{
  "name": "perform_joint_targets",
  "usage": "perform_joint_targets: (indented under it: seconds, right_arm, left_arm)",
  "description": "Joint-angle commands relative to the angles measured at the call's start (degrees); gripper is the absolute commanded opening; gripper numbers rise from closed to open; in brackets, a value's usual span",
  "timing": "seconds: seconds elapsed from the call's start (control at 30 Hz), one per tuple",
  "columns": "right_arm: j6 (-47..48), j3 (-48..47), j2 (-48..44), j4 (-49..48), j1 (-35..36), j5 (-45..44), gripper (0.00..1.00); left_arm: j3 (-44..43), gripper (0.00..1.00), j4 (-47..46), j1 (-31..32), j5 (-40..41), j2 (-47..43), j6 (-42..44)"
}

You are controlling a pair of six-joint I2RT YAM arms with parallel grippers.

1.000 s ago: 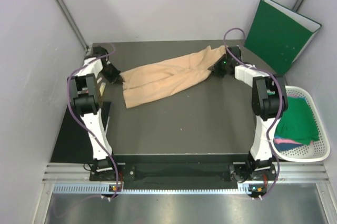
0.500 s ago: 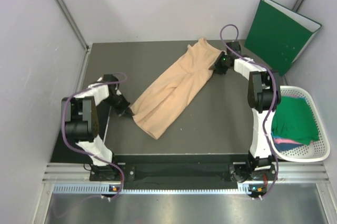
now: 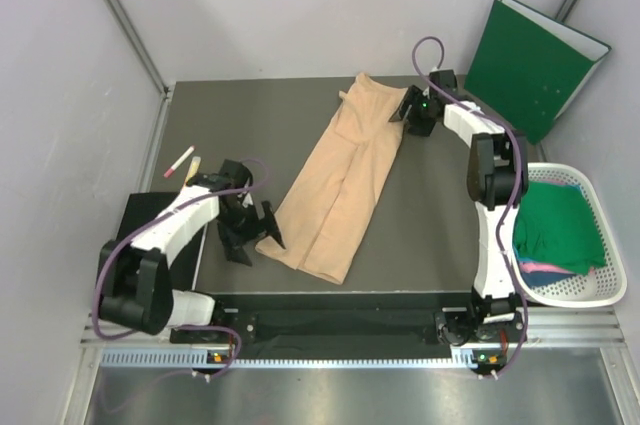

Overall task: Fold and stack the t-shirts
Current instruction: Rotate the tshirt 85 degrees

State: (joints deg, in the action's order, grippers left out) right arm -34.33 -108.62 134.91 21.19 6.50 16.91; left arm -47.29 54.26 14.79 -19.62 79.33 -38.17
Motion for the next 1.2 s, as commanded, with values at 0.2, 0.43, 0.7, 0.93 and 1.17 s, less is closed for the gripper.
perform_joint_targets:
  seconds: [0.2,0.43,0.7,0.93,1.17]
  right_arm:
    - [-2.6,30.8,-30.0,-3.0,0.5,4.7,0.84]
    - [-8.5,51.1,-40.9,-1.7,8.3,10.5,0.83]
    - [-11.8,53.9,-43.4,3.9,22.5,7.2,0.79]
    - [-15.0,53.3,-38.6,5.1,31.2,7.8,0.68]
    - [-15.9,50.4,-30.4,7.6,38.7,10.2,0.46]
  left_arm:
    - [-8.4,0.98,4.4,0.1,13.0,-7.8,7.7]
    - [-12.5,0.98,-4.9,0.1,13.9,7.5,7.0]
    - [-21.7,0.98,-5.9,0.1,18.4,18.7,10.1]
    - [-21.3,0.98,-7.3,0.0,18.7,23.9,11.2]
    - [-22.2,0.98,-7.2,-0.8,18.4,23.9,10.7]
